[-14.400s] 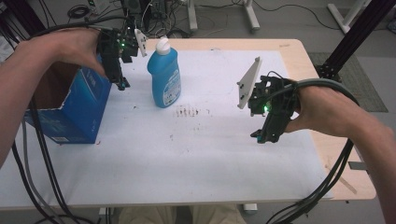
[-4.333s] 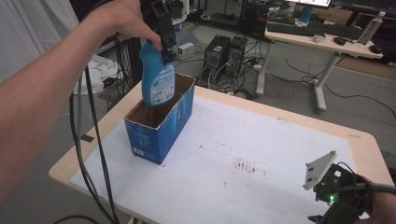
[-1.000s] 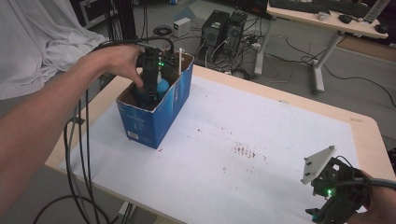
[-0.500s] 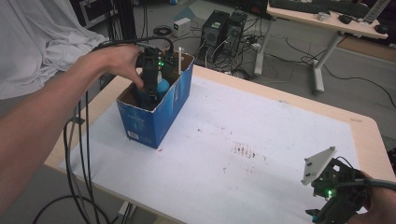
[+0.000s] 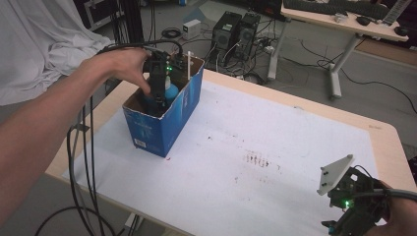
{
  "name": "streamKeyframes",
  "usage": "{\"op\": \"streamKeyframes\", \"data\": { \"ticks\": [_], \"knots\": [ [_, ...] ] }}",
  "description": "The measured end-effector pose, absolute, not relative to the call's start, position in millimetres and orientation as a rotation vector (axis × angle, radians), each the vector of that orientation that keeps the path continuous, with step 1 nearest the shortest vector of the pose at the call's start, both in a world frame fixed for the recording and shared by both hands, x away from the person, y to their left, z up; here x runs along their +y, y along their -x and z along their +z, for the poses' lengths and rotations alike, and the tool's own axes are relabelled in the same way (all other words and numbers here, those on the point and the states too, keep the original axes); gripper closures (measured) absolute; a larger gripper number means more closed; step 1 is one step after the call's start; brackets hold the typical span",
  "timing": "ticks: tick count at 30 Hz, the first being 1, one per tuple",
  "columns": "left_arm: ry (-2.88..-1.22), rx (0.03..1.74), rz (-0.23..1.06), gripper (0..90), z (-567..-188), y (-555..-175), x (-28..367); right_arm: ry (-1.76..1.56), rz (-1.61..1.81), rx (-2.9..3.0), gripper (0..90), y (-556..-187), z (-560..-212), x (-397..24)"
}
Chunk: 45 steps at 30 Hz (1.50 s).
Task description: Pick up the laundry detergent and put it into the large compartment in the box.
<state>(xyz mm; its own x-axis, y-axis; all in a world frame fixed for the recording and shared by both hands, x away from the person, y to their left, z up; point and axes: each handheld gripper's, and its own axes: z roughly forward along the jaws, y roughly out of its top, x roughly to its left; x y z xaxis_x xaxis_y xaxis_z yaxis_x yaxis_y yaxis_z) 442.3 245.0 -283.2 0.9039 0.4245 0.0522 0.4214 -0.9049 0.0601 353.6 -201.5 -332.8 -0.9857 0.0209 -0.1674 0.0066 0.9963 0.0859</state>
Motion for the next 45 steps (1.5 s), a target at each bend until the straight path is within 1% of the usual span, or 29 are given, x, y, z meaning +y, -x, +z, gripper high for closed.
{"op": "streamKeyframes", "data": {
  "ticks": [1,2,3,12,14,19,21,25,30,31,34,41,45],
  "knots": [
    [-3.019,0.671,0.099,34.8,-283,-442,245,-0.021,0.127,2.97,13.2,-354,-333,-201],
    [-3.021,0.682,0.113,34.8,-284,-442,245,-0.021,0.127,2.968,13.2,-354,-333,-202],
    [-3.018,0.687,0.11,32.1,-284,-443,245,-0.02,0.127,2.968,13.2,-354,-333,-202],
    [-2.996,0.718,0.114,32.0,-279,-444,248,-0.022,0.129,2.969,13.2,-353,-333,-203],
    [-2.986,0.724,0.124,29.9,-277,-444,250,-0.021,0.126,2.97,13.2,-353,-333,-203],
    [-2.984,0.738,0.131,29.8,-272,-442,251,-0.022,0.13,2.969,13.2,-353,-333,-202],
    [-2.98,0.741,0.138,28.1,-269,-442,252,-0.02,0.131,2.969,13.2,-353,-332,-202],
    [-2.982,0.748,0.149,27.7,-263,-442,252,-0.021,0.134,2.969,13.2,-353,-332,-203],
    [-2.985,0.764,0.151,27.5,-252,-443,251,-0.022,0.142,2.966,13.2,-352,-332,-204],
    [-2.985,0.77,0.156,25.5,-250,-444,250,-0.03,0.14,2.966,13.2,-352,-331,-204],
    [-2.985,0.769,0.167,25.0,-242,-443,249,-0.031,0.143,2.964,13.2,-352,-331,-205],
    [-2.991,0.752,0.222,25.0,-222,-442,246,-0.026,0.151,2.963,13.2,-353,-331,-205],
    [-2.981,0.761,0.24,23.2,-206,-442,246,-0.019,0.153,2.967,13.2,-353,-331,-204]
  ]
}}
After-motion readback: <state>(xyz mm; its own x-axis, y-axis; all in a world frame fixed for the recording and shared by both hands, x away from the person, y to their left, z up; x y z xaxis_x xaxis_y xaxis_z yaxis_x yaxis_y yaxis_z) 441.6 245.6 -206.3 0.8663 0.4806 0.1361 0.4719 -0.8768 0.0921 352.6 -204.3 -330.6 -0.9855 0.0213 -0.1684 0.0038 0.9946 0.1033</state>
